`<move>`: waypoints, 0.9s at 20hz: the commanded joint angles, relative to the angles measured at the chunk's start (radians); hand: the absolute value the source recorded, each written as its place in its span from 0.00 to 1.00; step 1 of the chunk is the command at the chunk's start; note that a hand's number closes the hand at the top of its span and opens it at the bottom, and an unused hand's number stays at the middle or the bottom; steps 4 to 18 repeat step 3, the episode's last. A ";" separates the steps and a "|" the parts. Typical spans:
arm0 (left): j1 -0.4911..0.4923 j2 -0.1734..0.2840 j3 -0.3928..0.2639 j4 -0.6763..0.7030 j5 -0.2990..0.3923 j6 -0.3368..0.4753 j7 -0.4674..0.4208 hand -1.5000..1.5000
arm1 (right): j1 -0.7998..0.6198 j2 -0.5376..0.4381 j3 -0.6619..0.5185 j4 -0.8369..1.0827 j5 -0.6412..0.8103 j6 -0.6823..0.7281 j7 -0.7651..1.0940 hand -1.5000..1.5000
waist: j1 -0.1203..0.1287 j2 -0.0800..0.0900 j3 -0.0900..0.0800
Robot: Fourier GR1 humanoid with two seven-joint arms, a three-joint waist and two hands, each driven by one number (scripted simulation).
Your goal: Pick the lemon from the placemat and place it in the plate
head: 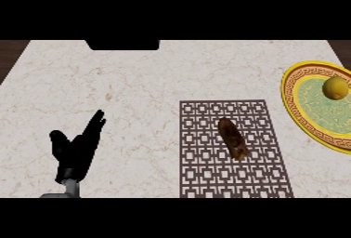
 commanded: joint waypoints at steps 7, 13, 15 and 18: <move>0.005 -0.010 -0.003 0.025 0.006 -0.019 0.027 0.50 | 0.085 0.020 0.008 -0.036 -0.024 0.059 -0.076 0.00 | -0.005 0.005 -0.006; 0.005 -0.010 -0.003 0.025 0.006 -0.019 0.027 0.50 | 0.085 0.020 0.008 -0.036 -0.024 0.059 -0.076 0.00 | -0.005 0.005 -0.006; 0.005 -0.010 -0.003 0.025 0.006 -0.019 0.027 0.50 | 0.085 0.020 0.008 -0.036 -0.024 0.059 -0.076 0.00 | -0.005 0.005 -0.006; 0.005 -0.010 -0.003 0.025 0.006 -0.019 0.027 0.50 | 0.085 0.020 0.008 -0.036 -0.024 0.059 -0.076 0.00 | -0.005 0.005 -0.006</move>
